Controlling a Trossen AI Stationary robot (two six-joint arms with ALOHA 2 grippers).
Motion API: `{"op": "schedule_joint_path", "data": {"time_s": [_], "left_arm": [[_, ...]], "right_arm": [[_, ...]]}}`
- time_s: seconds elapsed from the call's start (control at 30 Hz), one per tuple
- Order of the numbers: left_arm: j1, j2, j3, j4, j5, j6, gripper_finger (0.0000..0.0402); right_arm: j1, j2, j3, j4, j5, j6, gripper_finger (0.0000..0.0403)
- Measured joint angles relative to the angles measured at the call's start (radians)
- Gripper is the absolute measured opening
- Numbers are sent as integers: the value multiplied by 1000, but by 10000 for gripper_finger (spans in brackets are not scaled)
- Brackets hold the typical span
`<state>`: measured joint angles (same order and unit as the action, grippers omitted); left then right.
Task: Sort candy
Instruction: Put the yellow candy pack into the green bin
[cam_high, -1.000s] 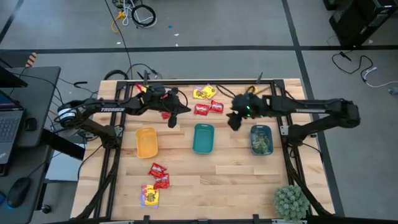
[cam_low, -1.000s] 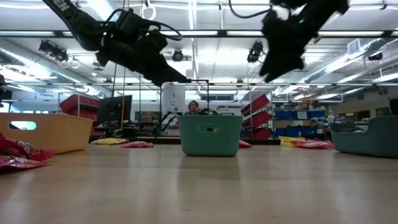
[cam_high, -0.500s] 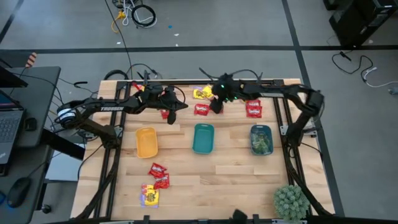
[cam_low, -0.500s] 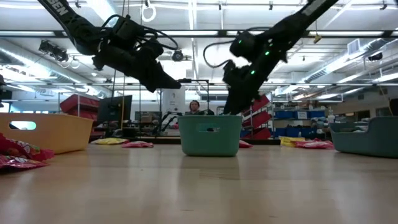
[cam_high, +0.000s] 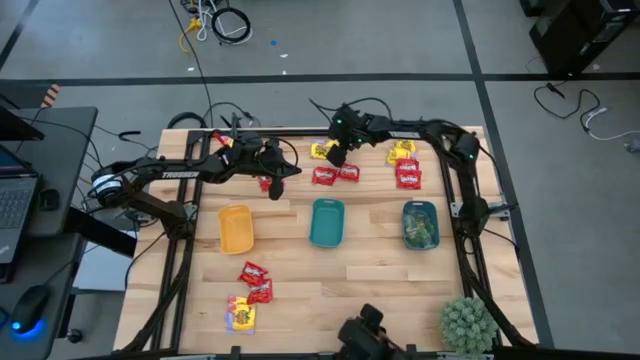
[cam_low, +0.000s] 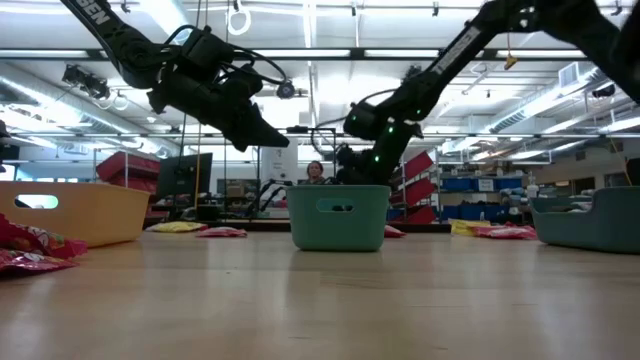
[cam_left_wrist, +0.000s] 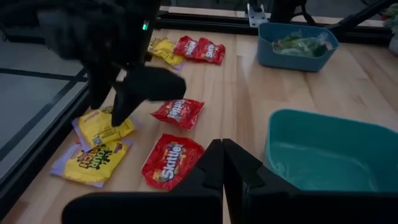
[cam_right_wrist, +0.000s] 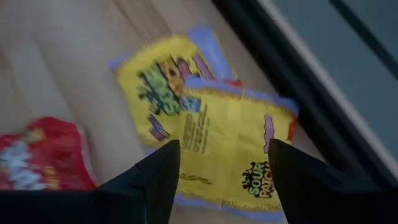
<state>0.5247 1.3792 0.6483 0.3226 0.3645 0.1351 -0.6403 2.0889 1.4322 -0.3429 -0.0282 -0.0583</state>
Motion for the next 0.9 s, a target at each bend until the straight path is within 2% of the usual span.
{"op": "schedule_joint_path", "data": {"time_s": [0.2,0.37,0.5,0.6,0.73,0.9], "left_arm": [[0,0,0,-4,0,-9,0],[0,0,0,1,-3,-9,0],[0,0,0,1,-18,-7,0],[0,0,0,1,-28,-5,0],[12,1,0,6,-35,-4,0],[51,1,0,28,-38,-4,0]], "right_arm": [[-18,60,41,-41,-3,-9,186],[-19,56,40,-45,-2,-16,127],[-15,14,35,-82,2,-25,83],[3,-60,35,-120,5,-25,64],[75,-170,36,-237,9,-20,59],[256,-272,36,-350,8,3,59]]}}
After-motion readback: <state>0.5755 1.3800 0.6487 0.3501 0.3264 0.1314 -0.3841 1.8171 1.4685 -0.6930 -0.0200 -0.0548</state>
